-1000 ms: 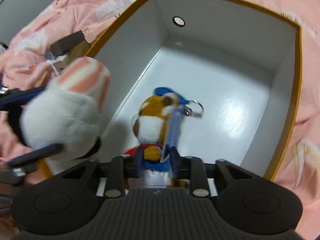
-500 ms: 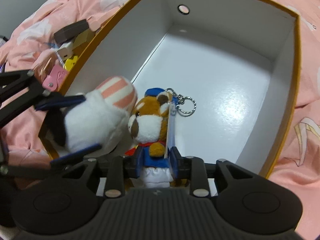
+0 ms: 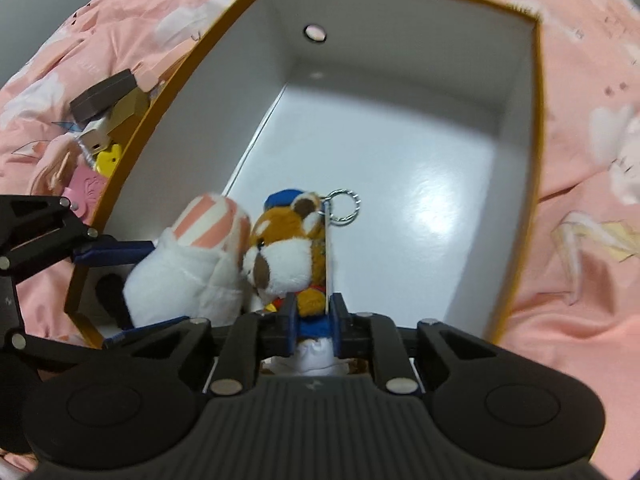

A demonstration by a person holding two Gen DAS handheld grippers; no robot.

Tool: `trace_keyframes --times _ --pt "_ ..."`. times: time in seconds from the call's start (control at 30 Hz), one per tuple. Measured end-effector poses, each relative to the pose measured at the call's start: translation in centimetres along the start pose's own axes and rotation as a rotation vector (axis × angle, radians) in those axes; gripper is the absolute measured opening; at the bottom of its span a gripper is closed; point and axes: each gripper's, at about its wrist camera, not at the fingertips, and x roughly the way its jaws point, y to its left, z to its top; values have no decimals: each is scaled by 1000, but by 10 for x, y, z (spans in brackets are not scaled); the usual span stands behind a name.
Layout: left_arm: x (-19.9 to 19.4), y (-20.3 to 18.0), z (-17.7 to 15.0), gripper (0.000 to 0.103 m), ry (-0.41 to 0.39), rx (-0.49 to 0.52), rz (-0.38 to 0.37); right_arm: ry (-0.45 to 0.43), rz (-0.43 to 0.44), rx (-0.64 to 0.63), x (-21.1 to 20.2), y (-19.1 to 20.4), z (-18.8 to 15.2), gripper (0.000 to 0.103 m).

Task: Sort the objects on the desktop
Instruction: 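Lower both plushes onto the box floor and open both grippers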

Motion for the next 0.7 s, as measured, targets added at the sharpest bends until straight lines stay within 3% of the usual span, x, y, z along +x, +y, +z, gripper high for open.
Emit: trace_keyframes --times 0.07,0.27,0.33,0.53,0.7 --pt "-1 -3 -1 56 -5 10 2 21 8 -1 4 1 -1 17" --pt "-1 4 -3 56 -35 -9 -39 102 148 89 16 -5 -1 21" --pt "-6 9 -4 51 -40 -34 -56 136 210 139 20 -9 -1 21" --pt "-13 6 -4 43 -60 -23 -63 144 262 170 24 -9 -1 24" --pt "-4 1 -1 42 -36 7 -35 147 213 103 35 3 0 31"
